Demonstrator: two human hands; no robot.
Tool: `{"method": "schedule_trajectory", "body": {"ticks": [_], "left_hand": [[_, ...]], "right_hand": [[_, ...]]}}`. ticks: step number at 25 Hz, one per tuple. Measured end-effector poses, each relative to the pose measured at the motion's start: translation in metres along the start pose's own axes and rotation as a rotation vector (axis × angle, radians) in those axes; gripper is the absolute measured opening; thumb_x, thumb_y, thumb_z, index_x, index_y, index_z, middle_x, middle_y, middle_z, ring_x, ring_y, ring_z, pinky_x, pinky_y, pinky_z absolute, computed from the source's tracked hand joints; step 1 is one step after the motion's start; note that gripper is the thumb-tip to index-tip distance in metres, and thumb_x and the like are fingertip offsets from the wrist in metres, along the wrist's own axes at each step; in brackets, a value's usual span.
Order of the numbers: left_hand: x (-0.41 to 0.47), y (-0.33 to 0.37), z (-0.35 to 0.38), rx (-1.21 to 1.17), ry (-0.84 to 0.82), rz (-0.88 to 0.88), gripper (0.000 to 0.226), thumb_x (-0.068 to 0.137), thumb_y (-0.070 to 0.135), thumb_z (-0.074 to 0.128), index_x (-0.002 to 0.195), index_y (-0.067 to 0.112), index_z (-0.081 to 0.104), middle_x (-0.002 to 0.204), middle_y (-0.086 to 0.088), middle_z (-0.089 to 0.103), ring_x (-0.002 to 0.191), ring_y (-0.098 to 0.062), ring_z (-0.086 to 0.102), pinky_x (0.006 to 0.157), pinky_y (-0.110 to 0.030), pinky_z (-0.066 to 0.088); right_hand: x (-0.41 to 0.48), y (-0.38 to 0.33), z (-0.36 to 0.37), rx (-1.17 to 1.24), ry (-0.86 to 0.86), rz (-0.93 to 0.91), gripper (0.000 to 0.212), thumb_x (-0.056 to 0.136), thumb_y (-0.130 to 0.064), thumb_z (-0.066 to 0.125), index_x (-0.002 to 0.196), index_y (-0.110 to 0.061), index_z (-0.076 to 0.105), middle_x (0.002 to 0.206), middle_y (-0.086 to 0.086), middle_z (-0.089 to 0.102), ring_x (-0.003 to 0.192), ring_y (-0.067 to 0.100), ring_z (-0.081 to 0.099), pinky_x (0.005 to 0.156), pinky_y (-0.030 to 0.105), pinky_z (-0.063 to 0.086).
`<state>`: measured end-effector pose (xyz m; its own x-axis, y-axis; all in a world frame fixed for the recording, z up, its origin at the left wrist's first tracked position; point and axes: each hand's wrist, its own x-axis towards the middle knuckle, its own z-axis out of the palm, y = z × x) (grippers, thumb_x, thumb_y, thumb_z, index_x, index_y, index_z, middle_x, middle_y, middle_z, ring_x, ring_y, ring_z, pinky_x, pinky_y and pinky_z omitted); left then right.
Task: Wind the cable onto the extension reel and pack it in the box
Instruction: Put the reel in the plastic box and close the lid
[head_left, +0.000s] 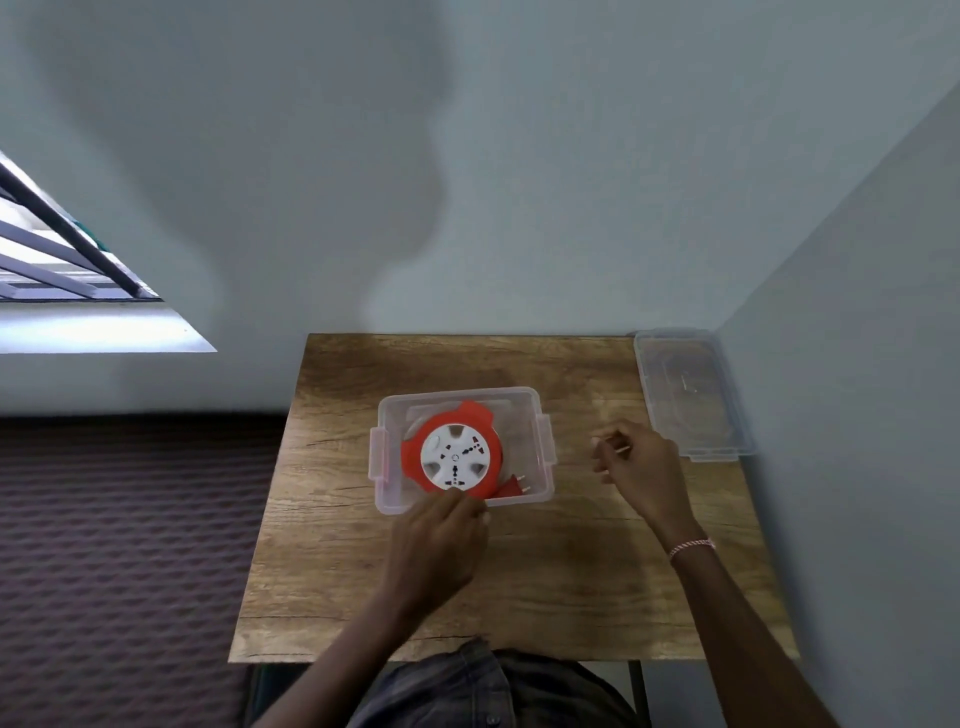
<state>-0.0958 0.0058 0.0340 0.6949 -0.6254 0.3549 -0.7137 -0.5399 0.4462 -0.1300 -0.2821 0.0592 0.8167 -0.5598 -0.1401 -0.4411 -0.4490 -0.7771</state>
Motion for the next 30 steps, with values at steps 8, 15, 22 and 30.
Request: {"method": "schedule_trajectory", "body": {"ticks": [8, 15, 22, 30], "left_hand": [[0.055, 0.087, 0.120, 0.181, -0.375, 0.282, 0.055, 0.099, 0.027, 0.053, 0.149, 0.004, 0.048, 0.158, -0.022, 0.048, 0.150, -0.037, 0.043, 0.126, -0.053, 0.032], [0.097, 0.098, 0.186, 0.197, -0.786, -0.053, 0.084, 0.106, 0.039, 0.048, 0.166, 0.014, -0.005, 0.175, -0.018, -0.016, 0.162, -0.037, -0.012, 0.131, -0.052, 0.000], [0.102, 0.094, 0.192, 0.125, -0.885, -0.172, 0.101, 0.101, 0.052, 0.057, 0.165, 0.022, -0.015, 0.171, -0.011, -0.031, 0.158, -0.032, -0.026, 0.129, -0.052, -0.001], [0.168, 0.125, 0.147, -0.752, -0.503, -0.736, 0.051, 0.110, 0.054, 0.035, 0.144, 0.019, 0.052, 0.140, -0.002, 0.059, 0.119, -0.018, 0.059, 0.100, -0.039, 0.047]], "right_hand": [[-0.029, 0.125, -0.035, -0.210, 0.143, 0.219, 0.010, 0.093, -0.016, 0.066, 0.101, -0.011, 0.071, 0.100, 0.012, 0.076, 0.093, 0.032, 0.071, 0.075, 0.031, 0.048], [0.006, 0.169, -0.061, -0.529, 0.115, 0.004, 0.041, 0.098, -0.018, 0.059, 0.138, -0.010, 0.053, 0.141, 0.020, 0.052, 0.121, 0.040, 0.058, 0.089, 0.045, 0.055], [0.023, 0.180, -0.060, -0.852, 0.084, -0.254, 0.026, 0.083, -0.006, 0.077, 0.105, -0.009, 0.065, 0.102, 0.013, 0.064, 0.087, 0.028, 0.064, 0.054, 0.036, 0.057], [-0.015, 0.151, -0.063, -0.323, 0.337, -0.237, 0.025, 0.106, -0.024, 0.048, 0.106, -0.010, 0.068, 0.101, 0.007, 0.067, 0.081, 0.019, 0.066, 0.061, 0.026, 0.053]]}}
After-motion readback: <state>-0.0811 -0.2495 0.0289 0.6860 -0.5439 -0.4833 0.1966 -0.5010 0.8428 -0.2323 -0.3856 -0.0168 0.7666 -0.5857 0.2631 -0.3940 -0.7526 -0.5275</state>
